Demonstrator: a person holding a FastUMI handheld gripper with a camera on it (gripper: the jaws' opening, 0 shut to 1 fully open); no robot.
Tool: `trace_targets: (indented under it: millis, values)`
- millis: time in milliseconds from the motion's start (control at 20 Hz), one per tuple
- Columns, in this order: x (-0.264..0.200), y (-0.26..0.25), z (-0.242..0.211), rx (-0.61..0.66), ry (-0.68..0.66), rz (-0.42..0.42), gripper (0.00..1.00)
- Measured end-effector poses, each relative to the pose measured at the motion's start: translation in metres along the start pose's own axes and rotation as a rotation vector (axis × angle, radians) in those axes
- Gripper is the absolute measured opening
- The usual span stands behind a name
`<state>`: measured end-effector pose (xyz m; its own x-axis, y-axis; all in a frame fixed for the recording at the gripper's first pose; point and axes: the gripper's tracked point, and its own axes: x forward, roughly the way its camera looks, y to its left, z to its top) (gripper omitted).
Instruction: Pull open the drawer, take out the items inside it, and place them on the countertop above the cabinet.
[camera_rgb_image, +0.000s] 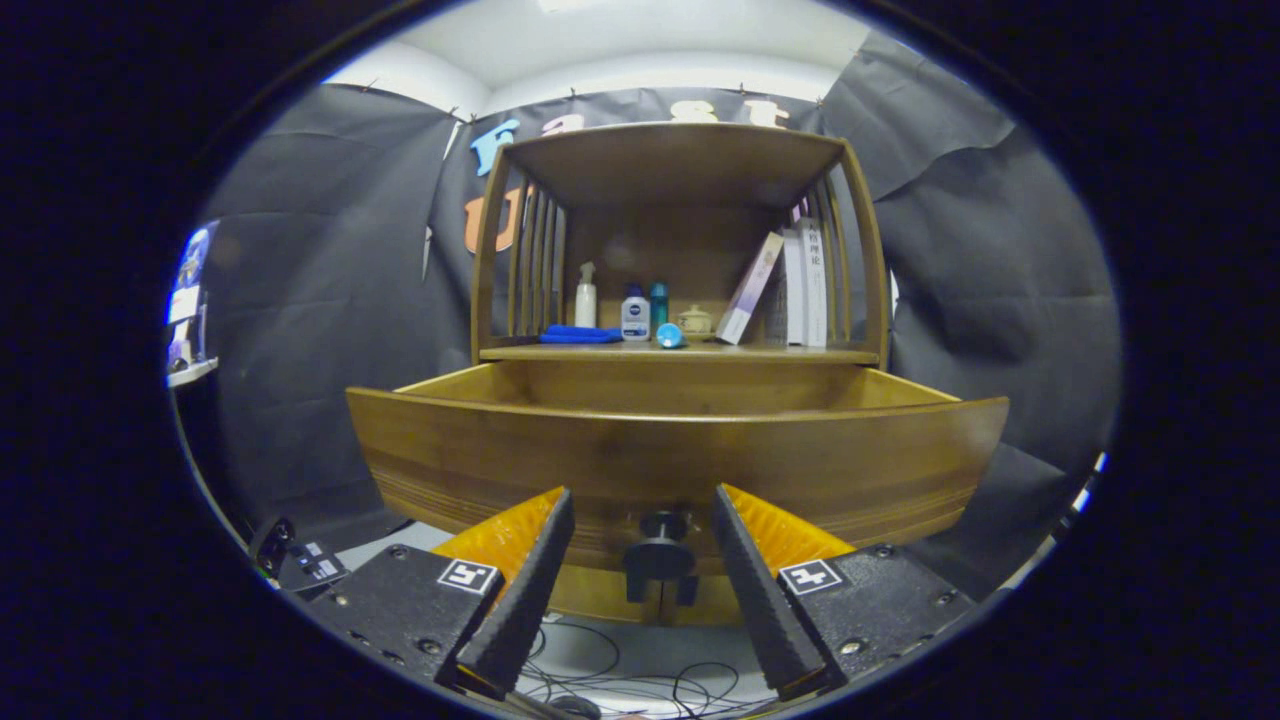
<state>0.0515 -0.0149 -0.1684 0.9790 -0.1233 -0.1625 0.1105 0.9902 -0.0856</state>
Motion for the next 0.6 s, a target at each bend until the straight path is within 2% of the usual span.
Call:
trace_targets:
  millis: [200,400,450,600]
  values:
    - [0.014,-0.015,-0.011,0.021,0.002,-0.068,0.88]
    - [0.03,-0.016,-0.025,0.069,0.04,-0.075,0.88]
    - [0.03,-0.016,-0.024,0.076,0.014,-0.079,0.88]
    - [0.028,-0.017,-0.026,0.036,0.014,-0.109,0.89]
